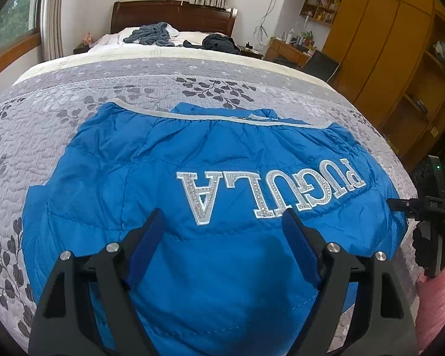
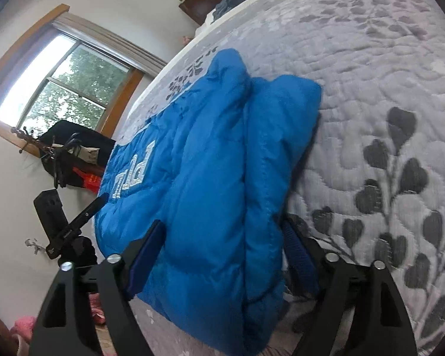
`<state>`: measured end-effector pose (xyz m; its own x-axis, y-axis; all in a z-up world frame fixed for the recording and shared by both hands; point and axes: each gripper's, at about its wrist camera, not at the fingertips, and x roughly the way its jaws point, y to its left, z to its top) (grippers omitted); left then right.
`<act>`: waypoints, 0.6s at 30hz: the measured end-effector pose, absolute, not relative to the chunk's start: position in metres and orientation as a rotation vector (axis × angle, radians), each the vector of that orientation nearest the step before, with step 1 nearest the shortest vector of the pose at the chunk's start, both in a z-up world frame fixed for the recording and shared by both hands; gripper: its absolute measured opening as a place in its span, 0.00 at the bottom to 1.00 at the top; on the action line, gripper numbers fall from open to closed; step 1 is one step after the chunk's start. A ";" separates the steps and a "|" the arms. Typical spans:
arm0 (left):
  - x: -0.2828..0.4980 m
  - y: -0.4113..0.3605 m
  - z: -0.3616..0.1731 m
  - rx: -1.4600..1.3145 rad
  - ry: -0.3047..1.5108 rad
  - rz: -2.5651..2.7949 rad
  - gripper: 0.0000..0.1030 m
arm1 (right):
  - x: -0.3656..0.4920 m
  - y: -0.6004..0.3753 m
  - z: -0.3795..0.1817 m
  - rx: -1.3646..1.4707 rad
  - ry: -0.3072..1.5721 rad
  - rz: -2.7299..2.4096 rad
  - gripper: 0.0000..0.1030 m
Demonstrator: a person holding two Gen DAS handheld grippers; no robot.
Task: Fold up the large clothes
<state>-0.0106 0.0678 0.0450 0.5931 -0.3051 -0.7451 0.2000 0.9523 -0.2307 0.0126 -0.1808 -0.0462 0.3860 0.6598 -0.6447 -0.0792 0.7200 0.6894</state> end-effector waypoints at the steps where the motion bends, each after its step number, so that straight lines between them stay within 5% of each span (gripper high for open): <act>1: -0.011 0.068 0.045 -0.126 0.889 -0.295 0.78 | 0.014 -0.180 -0.047 0.629 1.087 0.518 0.67; 7: -0.011 0.068 0.044 -0.117 0.890 -0.293 0.79 | 0.008 -0.175 -0.029 0.577 1.059 0.512 0.38; 18: -0.011 0.066 0.042 -0.100 0.891 -0.290 0.81 | -0.004 -0.161 0.011 0.465 0.975 0.505 0.32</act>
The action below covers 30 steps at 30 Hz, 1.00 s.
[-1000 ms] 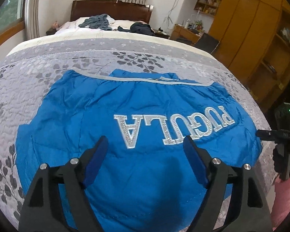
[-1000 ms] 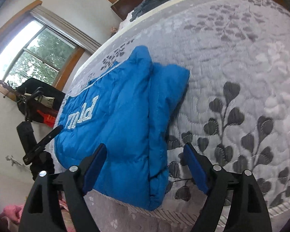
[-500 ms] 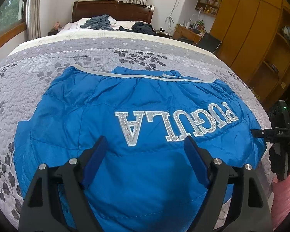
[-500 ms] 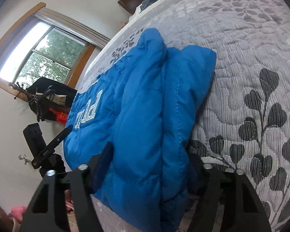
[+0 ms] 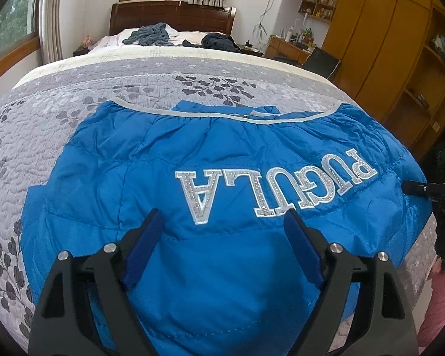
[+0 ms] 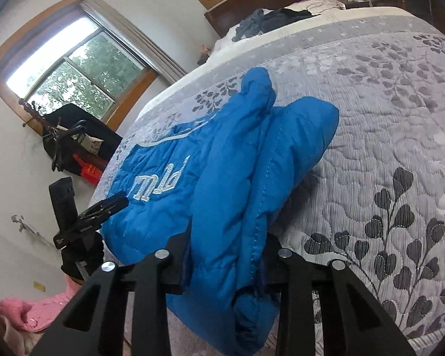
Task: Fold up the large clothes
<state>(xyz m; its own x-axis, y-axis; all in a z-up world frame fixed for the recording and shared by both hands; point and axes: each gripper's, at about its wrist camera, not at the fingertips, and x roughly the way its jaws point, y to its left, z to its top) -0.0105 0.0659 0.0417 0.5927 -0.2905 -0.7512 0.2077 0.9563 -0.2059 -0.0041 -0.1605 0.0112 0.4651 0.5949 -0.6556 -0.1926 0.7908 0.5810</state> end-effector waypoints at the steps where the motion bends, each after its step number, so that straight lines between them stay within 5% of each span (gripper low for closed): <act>1: -0.011 0.066 0.042 -0.099 0.891 -0.291 0.81 | -0.003 -0.162 0.008 0.474 0.983 0.501 0.32; 17: -0.013 0.063 0.040 -0.072 0.886 -0.301 0.82 | 0.003 -0.185 -0.049 0.695 1.051 0.517 0.36; 30: -0.016 0.071 0.037 -0.091 0.876 -0.335 0.82 | 0.002 -0.156 0.005 0.602 1.041 0.414 0.31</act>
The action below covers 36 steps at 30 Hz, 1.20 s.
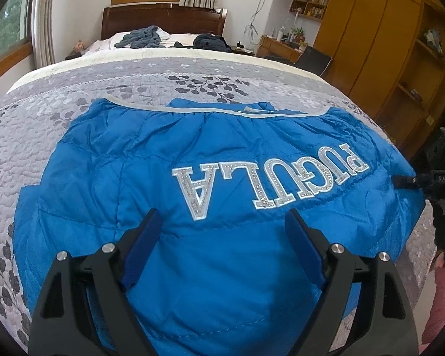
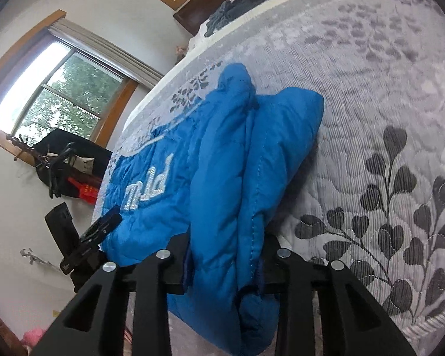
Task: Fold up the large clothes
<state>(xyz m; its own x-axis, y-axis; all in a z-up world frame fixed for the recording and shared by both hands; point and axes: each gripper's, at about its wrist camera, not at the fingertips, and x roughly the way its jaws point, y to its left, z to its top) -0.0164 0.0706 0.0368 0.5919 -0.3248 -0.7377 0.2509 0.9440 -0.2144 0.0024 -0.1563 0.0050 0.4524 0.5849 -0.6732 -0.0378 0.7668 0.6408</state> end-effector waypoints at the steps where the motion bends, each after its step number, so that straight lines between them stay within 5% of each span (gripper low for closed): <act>1: -0.016 0.072 0.037 -0.096 0.877 -0.339 0.82 | 0.003 -0.152 0.012 0.586 1.038 0.407 0.31; 19: -0.039 0.107 0.058 -0.161 0.871 -0.441 0.82 | 0.024 0.006 0.130 0.072 1.012 0.435 0.30; 36: -0.055 0.209 0.076 -0.456 0.800 -0.481 0.82 | 0.048 0.172 0.077 -0.336 1.185 0.575 0.32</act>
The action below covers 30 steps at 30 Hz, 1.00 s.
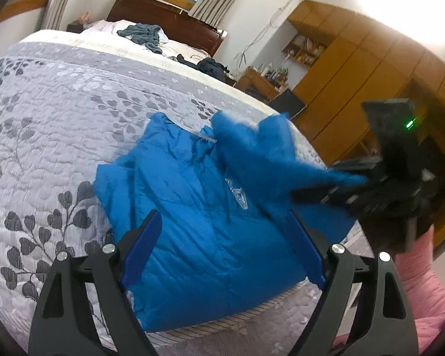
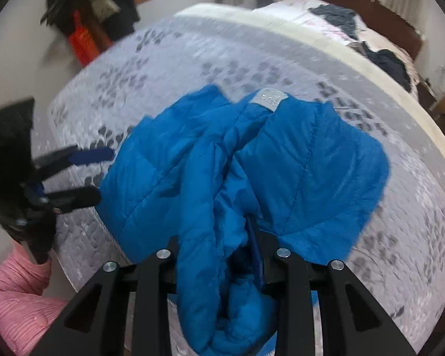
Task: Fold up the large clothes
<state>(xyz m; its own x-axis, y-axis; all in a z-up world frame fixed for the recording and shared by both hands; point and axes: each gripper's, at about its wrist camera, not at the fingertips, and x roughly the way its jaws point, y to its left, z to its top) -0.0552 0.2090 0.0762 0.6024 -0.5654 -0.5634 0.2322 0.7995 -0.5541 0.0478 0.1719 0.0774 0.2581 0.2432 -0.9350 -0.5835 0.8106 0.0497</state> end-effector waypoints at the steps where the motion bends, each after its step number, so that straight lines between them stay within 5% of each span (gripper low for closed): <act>1: -0.055 0.211 0.076 -0.466 0.798 -0.482 0.82 | 0.048 0.180 0.071 -0.352 1.197 0.584 0.32; 10: -0.048 0.224 0.074 -0.535 0.797 -0.492 0.82 | 0.042 0.214 0.038 -0.418 1.220 0.620 0.43; 18: -0.021 0.220 0.073 -0.580 0.831 -0.548 0.82 | 0.020 0.188 0.091 -0.305 1.123 0.699 0.65; 24: 0.016 0.201 0.064 -0.620 0.890 -0.621 0.82 | 0.015 0.136 0.134 -0.144 1.033 0.688 0.64; 30: 0.047 0.183 0.041 -0.662 0.963 -0.645 0.82 | 0.048 0.076 0.112 -0.054 1.062 0.440 0.64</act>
